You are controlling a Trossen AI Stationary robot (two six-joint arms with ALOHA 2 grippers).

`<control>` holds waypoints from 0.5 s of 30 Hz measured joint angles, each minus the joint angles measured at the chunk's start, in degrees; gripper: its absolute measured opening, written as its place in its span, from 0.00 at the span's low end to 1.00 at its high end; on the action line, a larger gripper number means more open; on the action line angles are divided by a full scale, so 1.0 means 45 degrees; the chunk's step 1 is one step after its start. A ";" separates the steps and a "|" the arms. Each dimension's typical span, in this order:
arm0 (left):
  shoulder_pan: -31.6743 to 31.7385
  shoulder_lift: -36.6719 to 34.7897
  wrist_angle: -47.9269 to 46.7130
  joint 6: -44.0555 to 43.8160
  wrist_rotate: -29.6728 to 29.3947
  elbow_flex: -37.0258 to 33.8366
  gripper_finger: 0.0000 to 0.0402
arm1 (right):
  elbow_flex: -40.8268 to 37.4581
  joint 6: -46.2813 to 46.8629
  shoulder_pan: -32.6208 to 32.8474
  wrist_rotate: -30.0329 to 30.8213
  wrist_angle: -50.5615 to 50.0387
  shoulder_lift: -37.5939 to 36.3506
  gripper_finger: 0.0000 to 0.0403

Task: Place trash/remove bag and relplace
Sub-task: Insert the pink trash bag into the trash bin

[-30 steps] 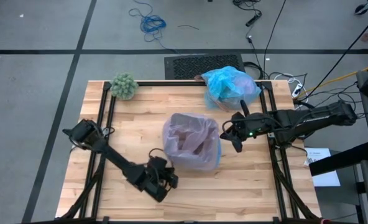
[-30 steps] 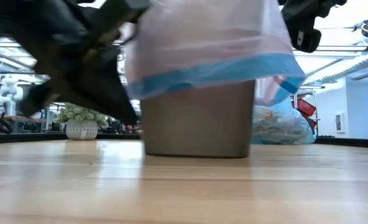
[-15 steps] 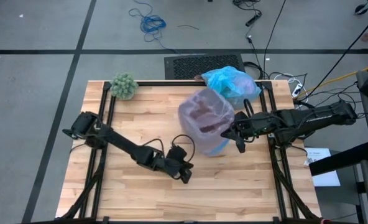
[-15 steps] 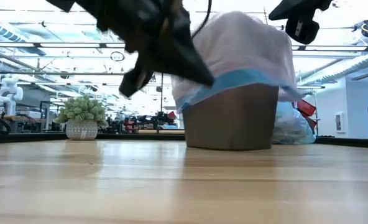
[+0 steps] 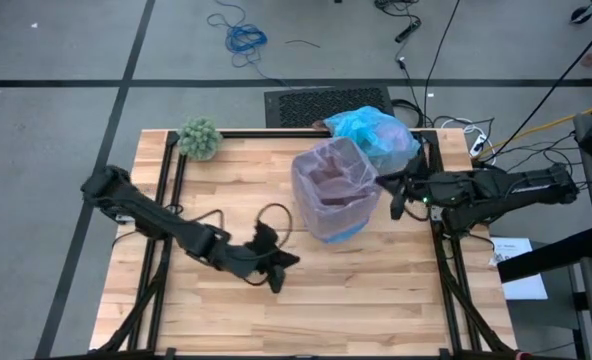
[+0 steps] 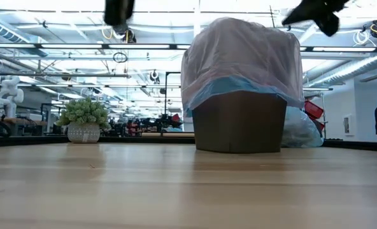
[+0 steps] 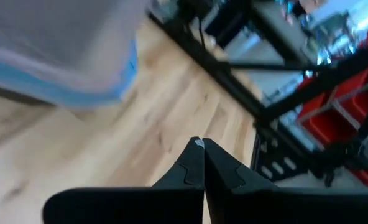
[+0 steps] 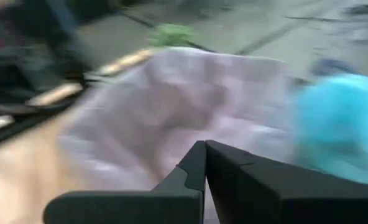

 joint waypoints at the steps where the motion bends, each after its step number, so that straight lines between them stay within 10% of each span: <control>1: -0.0129 -0.0377 -0.0319 -0.0008 -0.0444 0.0000 0.00 | 0.0000 0.0216 -0.0096 0.0510 -0.0506 -0.0106 0.00; 6: -0.0436 -0.1846 -0.2359 -0.0361 -0.1853 0.0002 0.00 | 0.0000 0.2331 -0.0864 0.1161 -0.2989 0.0171 0.00; 15: -0.0579 -0.2909 -0.4833 -0.1349 -0.2541 0.0000 0.00 | -0.0005 0.1135 -0.1364 -0.2439 -0.0354 0.2023 0.00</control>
